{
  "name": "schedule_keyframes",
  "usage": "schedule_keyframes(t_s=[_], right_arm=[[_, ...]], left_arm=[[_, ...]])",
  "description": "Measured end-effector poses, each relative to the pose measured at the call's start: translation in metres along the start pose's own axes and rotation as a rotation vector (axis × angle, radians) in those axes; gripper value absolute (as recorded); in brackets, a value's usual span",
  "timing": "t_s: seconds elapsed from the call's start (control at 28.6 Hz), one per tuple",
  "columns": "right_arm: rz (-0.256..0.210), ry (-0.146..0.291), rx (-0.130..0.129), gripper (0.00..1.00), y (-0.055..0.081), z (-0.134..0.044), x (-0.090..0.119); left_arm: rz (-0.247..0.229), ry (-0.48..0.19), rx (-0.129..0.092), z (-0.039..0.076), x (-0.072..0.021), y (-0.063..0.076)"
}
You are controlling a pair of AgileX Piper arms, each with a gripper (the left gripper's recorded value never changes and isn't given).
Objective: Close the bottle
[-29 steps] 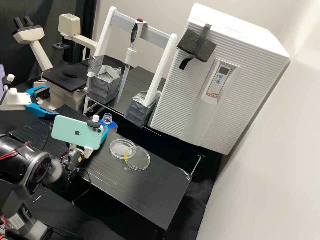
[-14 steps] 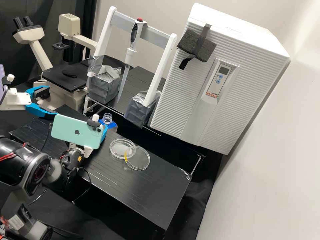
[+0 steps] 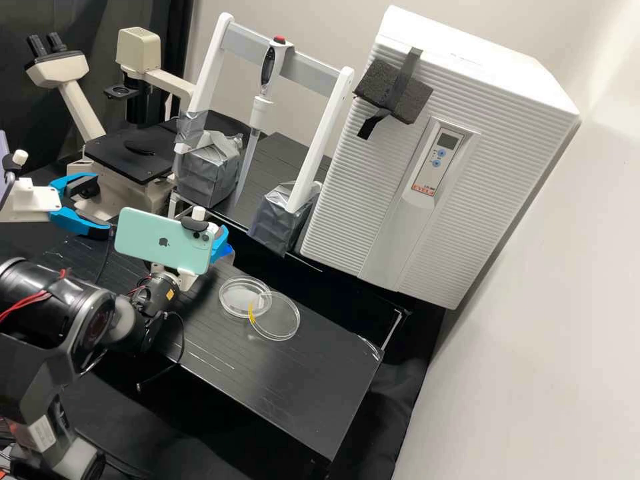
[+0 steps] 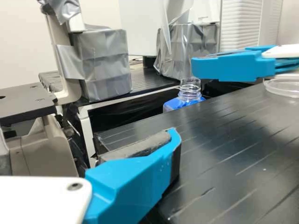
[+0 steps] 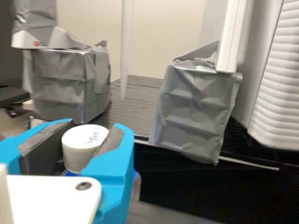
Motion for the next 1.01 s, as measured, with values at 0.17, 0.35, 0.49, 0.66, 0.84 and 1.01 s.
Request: schedule_keyframes(t_s=[0.17, 0.35, 0.49, 0.66, 0.84, 1.01], right_arm=[[0.018, -0.001, -0.002, 0.0, 0.001, -0.003, 0.014], [0.025, 0.008, -0.003, 0.0, 0.002, -0.005, 0.022], [0.022, 0.012, 0.001, 0.0, 0.001, -0.007, 0.023], [0.003, 0.02, 0.002, 0.0, -0.005, -0.009, 0.027], [-0.016, 0.008, 0.001, 0.0, -0.011, -0.006, 0.031], [-0.028, -0.002, 0.0, 0.0, -0.014, -0.003, 0.033]], left_arm=[[0.0, 0.005, -0.004, 0.0, -0.0022, 0.0], [0.0, 0.006, -0.004, 0.0, -0.0027, 0.0], [0.0, 0.006, 0.002, 0.0, -0.0027, 0.0], [0.001, 0.007, 0.003, 0.0, -0.0027, 0.0], [0.001, 0.007, 0.003, 0.0, -0.0027, 0.0], [0.001, 0.007, 0.003, 0.0, -0.0027, 0.0]])
